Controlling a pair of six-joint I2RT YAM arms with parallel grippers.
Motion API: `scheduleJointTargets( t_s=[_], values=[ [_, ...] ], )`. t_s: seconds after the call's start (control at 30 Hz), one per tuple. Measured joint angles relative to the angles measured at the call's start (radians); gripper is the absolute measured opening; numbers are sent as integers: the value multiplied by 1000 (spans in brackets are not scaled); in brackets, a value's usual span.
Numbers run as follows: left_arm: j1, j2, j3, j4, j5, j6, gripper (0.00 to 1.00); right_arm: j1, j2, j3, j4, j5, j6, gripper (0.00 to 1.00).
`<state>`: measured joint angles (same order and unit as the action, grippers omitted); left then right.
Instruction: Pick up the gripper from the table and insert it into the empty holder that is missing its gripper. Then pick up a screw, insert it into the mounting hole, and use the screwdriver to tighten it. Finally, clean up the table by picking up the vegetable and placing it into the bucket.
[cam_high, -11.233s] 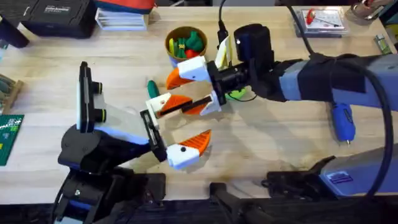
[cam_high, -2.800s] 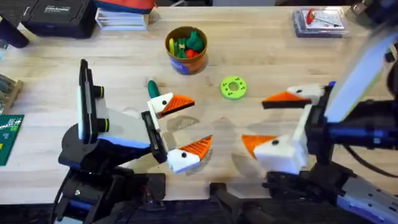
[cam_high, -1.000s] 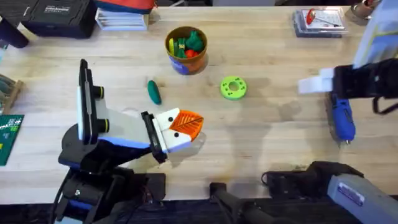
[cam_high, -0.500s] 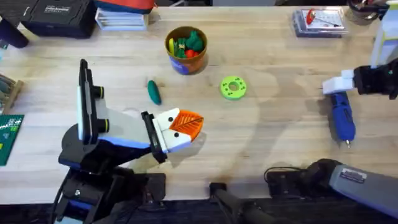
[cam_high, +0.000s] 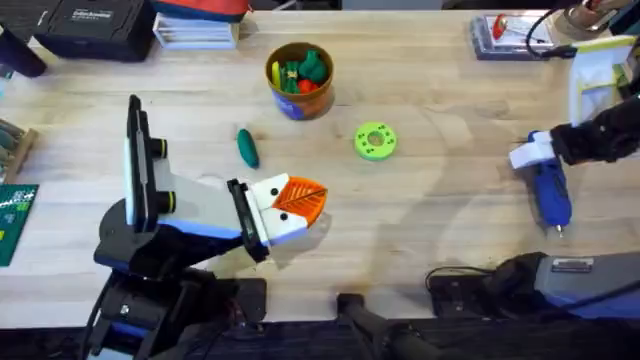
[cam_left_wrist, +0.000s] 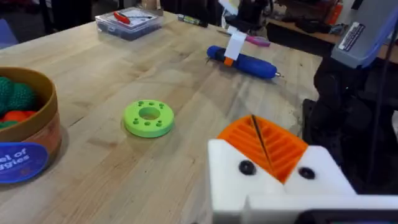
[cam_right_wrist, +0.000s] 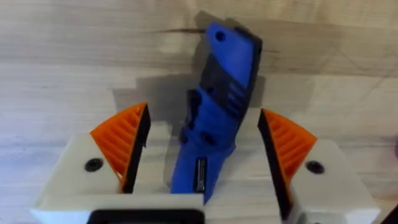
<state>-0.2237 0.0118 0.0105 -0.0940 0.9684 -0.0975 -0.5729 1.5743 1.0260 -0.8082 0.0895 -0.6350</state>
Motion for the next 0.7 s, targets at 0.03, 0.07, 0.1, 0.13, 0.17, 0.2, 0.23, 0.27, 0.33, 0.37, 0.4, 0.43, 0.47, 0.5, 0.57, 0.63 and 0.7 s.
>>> scheduleJointTargets(
  t_s=[0.03, 0.07, 0.1, 0.13, 0.17, 0.2, 0.23, 0.27, 0.33, 0.37, 0.4, 0.43, 0.47, 0.5, 0.57, 0.63, 0.7],
  values=[
    [0, 0, 0, 0, 0, 0, 5, -1, 19, 0, 11, 0, -2, 994],
    [0, 0, 0, 0, 0, 0, 5, -2, 37, 0, 19, 0, -2, 994],
    [0, 0, 0, 0, 0, 0, 5, -2, 53, 0, 26, 0, -3, 994],
    [0, 0, 0, 0, 0, 0, 5, -2, 69, 0, 35, 0, -3, 994],
    [0, 0, 0, 0, 0, 0, 5, -2, 80, 1, 45, -7, -2, 994],
    [0, 0, 0, 0, 0, 0, 5, -1, 88, 8, 52, -12, -2, 992],
    [0, 0, 0, 0, 0, 0, 5, -1, 93, 13, 56, -14, -3, 987],
    [0, 0, 0, 0, 0, 0, 5, -2, 97, 15, 55, -18, -5, 983],
    [0, 0, 0, 0, 0, 0, 5, -1, 101, 19, 48, -23, -8, 932],
    [0, 0, 0, 0, 0, 0, 5, -1, 102, 19, 44, -27, -9, 897],
    [0, 0, 0, 0, 0, 0, 5, -1, 102, 19, 41, -30, -10, 847],
    [0, 0, 0, 0, 0, 0, 5, -1, 103, 19, 40, -34, -13, 794],
    [0, 0, 0, 0, 0, 0, 5, -1, 103, 19, 38, -36, -13, 750],
    [0, 0, 0, 0, 0, 0, 5, -1, 103, 19, 38, -37, -15, 676],
    [0, 0, 0, 0, 0, 0, 5, -2, 103, 19, 38, -37, -17, 541],
    [0, 0, 0, 0, 0, 0, 5, -1, 104, 19, 40, -34, -20, 396],
    [0, 0, 0, 0, 0, 0, 5, -1, 110, 19, 48, -26, -23, 175]
  ],
)
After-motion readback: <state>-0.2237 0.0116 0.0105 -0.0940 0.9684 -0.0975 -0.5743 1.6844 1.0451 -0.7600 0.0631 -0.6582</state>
